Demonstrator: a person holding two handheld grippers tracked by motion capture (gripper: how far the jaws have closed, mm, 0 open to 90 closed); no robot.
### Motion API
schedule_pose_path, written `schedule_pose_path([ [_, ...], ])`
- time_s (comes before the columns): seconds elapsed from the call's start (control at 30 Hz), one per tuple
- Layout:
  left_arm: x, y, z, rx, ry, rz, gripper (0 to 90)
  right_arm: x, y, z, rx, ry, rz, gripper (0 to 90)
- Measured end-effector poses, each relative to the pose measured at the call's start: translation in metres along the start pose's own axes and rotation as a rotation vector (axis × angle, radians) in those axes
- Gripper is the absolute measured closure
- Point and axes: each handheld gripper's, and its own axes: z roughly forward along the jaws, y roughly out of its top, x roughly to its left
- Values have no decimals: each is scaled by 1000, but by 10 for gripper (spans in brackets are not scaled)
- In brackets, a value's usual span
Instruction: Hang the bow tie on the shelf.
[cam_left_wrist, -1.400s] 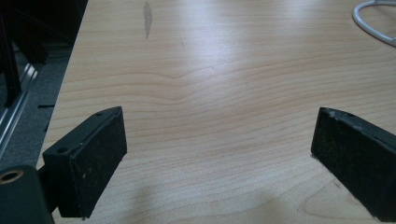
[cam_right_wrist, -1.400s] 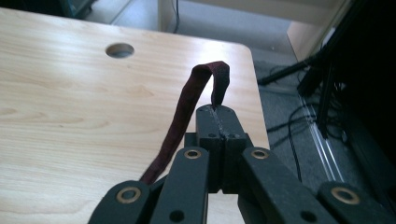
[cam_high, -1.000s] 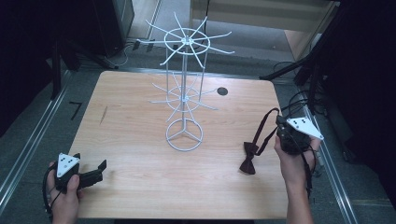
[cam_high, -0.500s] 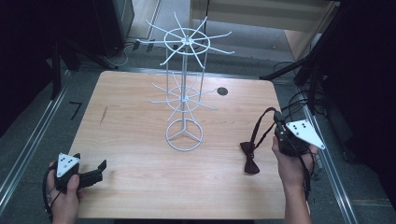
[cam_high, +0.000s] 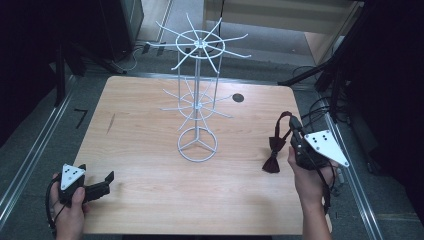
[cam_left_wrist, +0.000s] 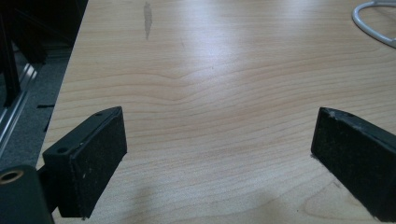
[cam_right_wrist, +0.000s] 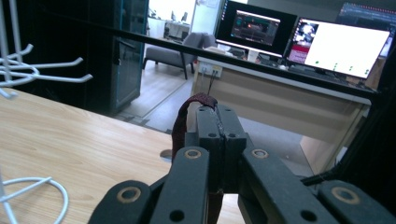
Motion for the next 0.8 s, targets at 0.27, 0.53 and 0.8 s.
schedule_pose_path([
  [0.27,0,0,0,0,-1,-1,40,9,5,-2,-27,38,4,900],
  [0.53,0,0,0,-2,2,1,40,23,12,-4,-53,84,8,900],
  [0.8,0,0,-1,-4,4,5,40,31,14,-2,-59,118,16,900],
])
